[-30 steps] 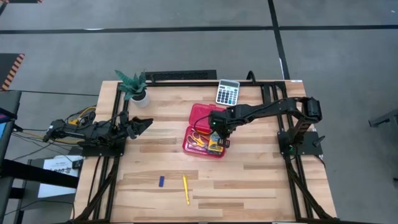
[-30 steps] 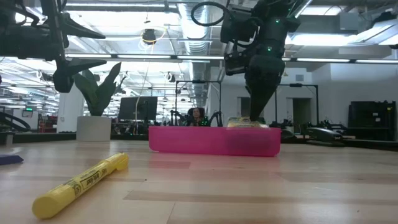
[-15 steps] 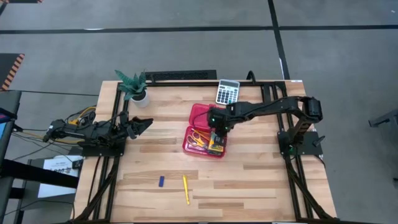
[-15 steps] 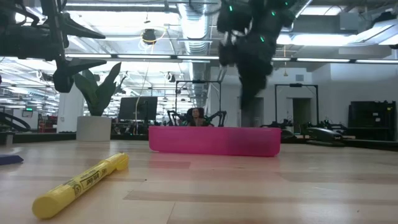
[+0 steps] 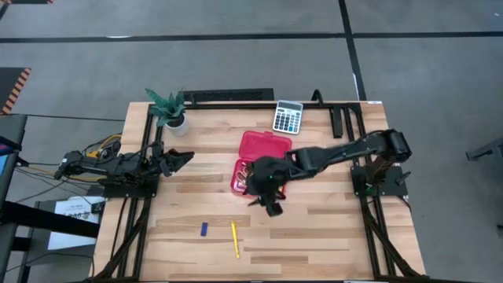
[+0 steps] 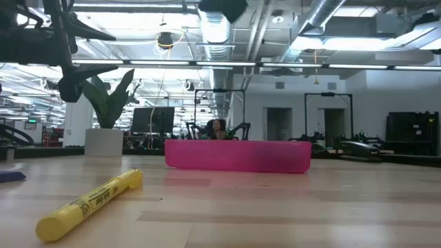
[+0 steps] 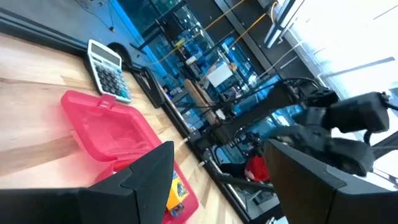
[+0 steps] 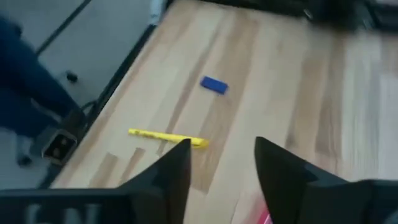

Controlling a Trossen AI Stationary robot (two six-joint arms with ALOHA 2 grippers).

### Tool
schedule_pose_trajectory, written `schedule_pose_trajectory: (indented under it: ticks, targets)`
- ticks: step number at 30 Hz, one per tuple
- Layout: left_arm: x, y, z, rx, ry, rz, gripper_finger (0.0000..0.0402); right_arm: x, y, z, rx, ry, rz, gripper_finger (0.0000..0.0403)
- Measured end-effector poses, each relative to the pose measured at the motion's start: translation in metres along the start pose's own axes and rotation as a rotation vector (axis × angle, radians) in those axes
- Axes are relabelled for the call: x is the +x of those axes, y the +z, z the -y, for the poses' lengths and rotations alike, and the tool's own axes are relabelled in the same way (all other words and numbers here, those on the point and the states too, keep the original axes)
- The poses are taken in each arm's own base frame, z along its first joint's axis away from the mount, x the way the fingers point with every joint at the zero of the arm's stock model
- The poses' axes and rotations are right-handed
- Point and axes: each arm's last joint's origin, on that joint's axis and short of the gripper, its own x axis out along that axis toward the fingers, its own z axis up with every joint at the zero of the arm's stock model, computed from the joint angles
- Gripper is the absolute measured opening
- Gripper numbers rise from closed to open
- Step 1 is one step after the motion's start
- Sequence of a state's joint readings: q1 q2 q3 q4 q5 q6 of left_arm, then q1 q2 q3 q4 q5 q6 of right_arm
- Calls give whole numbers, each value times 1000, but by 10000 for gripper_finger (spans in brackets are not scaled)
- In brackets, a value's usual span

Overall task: Pack school essentials
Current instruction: Put the yellow pen into the red supply box

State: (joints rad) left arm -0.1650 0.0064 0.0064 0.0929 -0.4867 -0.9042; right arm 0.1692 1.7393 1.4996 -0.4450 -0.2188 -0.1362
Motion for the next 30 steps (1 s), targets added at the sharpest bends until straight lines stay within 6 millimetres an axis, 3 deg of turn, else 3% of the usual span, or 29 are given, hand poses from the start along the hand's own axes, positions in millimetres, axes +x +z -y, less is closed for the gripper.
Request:
schedule_pose_trajectory:
  ticks: [7, 20, 25, 30]
  targets:
    - [0, 0, 0, 1, -1, -3, 238, 38, -6, -17, -307, 57, -9, 228]
    - [0, 0, 0, 11, -4, -7, 238, 128, -2, -17, -479, 213, -26, 215]
    - [0, 0, 0, 15, -6, -10, 238, 153, 1, -14, -576, 283, -10, 215]
    - [0, 0, 0, 28, -6, -10, 238, 175, -17, -14, -627, 389, -99, 214]
